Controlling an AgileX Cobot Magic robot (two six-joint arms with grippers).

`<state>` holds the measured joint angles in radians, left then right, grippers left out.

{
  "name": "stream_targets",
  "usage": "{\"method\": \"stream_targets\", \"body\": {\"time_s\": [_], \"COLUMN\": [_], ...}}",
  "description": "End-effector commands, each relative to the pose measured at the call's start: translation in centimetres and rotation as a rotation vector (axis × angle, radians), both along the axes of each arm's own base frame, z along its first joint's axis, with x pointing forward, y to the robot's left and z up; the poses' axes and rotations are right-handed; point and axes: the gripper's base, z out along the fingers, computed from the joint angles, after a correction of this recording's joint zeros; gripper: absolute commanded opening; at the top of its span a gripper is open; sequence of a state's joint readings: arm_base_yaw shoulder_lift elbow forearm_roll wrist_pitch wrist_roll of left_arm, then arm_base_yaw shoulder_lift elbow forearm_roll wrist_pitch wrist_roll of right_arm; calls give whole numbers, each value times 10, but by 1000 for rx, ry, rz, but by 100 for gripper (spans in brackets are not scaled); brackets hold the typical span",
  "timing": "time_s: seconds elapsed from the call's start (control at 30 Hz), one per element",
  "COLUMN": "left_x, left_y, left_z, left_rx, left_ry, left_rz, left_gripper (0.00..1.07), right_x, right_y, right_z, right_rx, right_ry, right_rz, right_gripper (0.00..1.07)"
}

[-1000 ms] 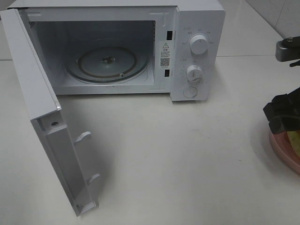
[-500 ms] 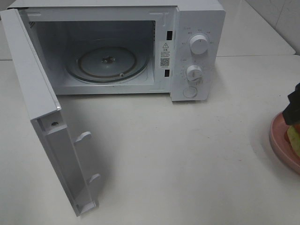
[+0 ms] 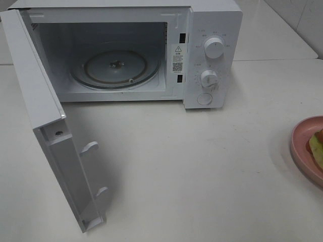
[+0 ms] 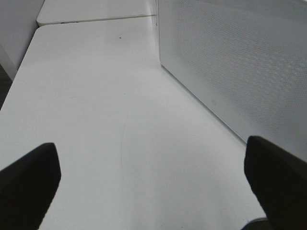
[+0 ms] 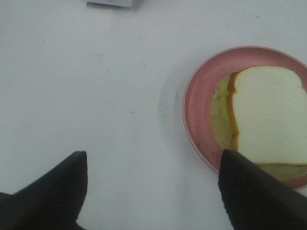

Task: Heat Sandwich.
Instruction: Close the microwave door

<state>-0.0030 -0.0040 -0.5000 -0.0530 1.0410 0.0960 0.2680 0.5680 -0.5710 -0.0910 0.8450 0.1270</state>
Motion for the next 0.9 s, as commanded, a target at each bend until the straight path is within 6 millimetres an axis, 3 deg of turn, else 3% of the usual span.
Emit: {"method": "stream_targets", "body": {"time_s": [0.03, 0.1, 0.43, 0.8, 0.9], "left_x": [-3, -3, -3, -3, -3], "left_y": [0, 0, 0, 0, 0], "left_z": [-1, -1, -1, -1, -1], "left_rx": [0, 0, 0, 0, 0], "left_ry": [-22, -22, -22, -22, -22], "left_rz": [5, 5, 5, 5, 5], "left_gripper": [99, 99, 99, 99, 99], "right_x": [-15, -32, -72, -103, -102], "right_y": [-4, -9, -20, -24, -24], "right_z": [0, -1, 0, -10, -10], "right_rx": [5, 16, 69, 101, 94], "right_ry": [-45, -83, -215, -337, -336], "right_rz": [8, 2, -63, -147, -173], "right_gripper": [74, 74, 74, 74, 74]}}
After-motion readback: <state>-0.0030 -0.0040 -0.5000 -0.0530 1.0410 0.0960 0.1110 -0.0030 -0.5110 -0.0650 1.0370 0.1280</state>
